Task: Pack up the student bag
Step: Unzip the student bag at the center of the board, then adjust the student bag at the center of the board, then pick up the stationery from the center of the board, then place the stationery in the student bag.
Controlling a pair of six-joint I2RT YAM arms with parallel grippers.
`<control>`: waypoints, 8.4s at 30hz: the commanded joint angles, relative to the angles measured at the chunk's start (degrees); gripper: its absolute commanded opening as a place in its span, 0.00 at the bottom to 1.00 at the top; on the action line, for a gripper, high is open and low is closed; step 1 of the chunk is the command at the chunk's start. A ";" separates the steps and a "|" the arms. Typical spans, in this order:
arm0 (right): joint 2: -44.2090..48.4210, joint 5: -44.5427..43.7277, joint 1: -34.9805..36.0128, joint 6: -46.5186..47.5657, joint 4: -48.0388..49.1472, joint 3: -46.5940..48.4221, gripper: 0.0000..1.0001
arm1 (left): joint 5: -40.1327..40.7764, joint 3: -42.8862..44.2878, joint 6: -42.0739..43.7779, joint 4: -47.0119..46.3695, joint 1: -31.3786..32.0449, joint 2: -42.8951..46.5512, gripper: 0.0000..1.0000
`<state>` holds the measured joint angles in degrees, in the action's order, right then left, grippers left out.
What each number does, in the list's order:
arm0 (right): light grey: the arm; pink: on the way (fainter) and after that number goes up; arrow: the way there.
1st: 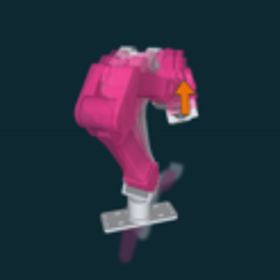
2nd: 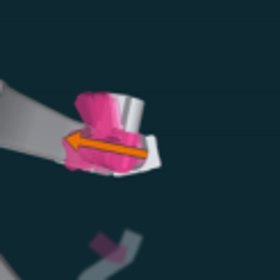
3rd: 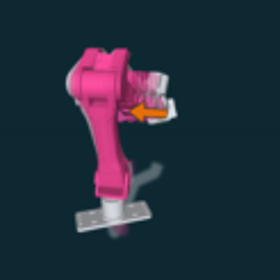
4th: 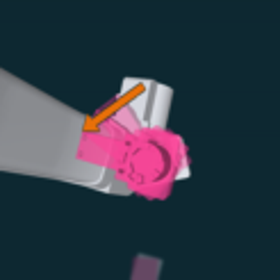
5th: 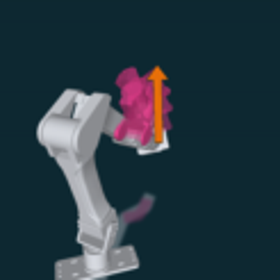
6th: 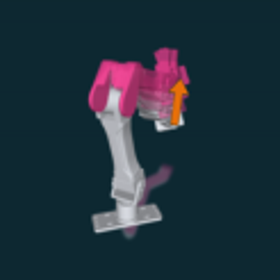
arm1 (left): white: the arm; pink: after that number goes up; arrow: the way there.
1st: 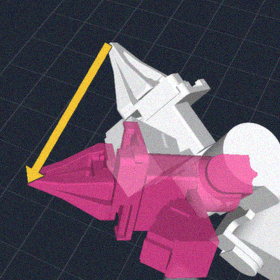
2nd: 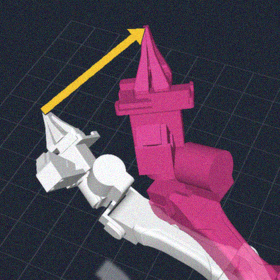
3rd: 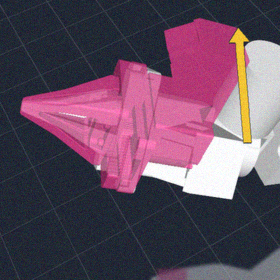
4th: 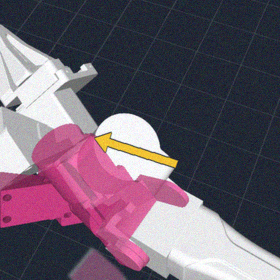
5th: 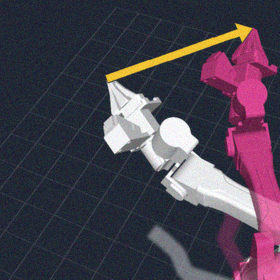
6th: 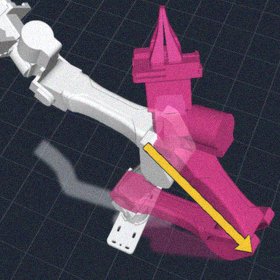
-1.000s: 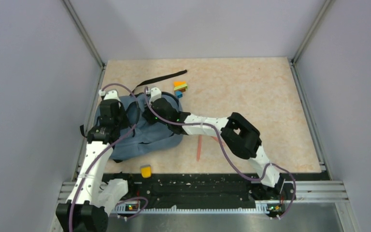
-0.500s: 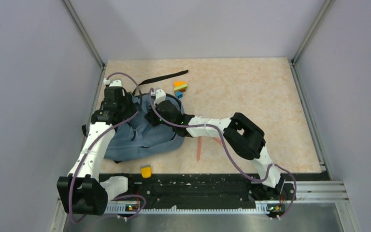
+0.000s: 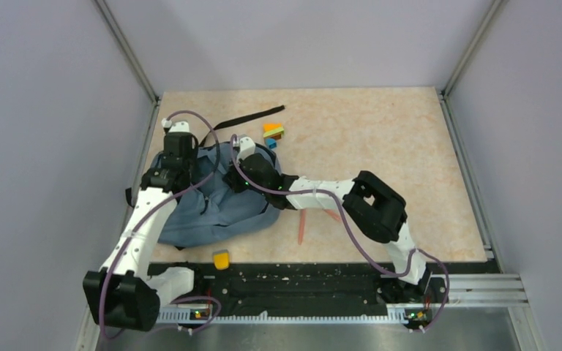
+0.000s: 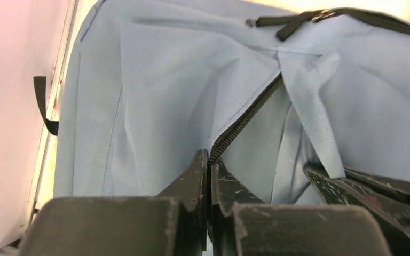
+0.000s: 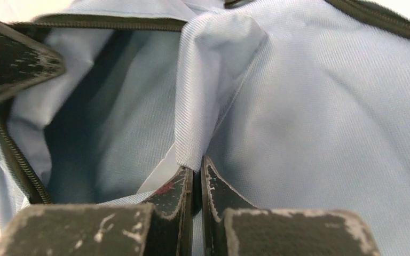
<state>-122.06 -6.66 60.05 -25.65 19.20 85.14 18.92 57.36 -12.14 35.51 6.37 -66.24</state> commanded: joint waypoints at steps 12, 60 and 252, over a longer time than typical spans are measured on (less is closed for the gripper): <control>18.81 11.69 -3.35 11.59 -1.27 -10.21 0.70 | -7.57 -3.69 0.28 -5.84 -0.27 7.67 0.00; 12.26 -37.70 24.77 -5.65 -10.82 -22.59 0.86 | -9.20 -3.93 -2.18 -5.44 -2.94 9.76 0.00; -0.64 15.42 4.55 32.90 -0.34 7.78 0.67 | -7.27 -6.15 -2.80 -6.76 -4.18 18.83 0.00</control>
<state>-125.62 8.91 65.12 6.79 20.53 94.48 11.07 50.02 -15.29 34.04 2.04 -50.26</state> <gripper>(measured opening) 0.620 0.020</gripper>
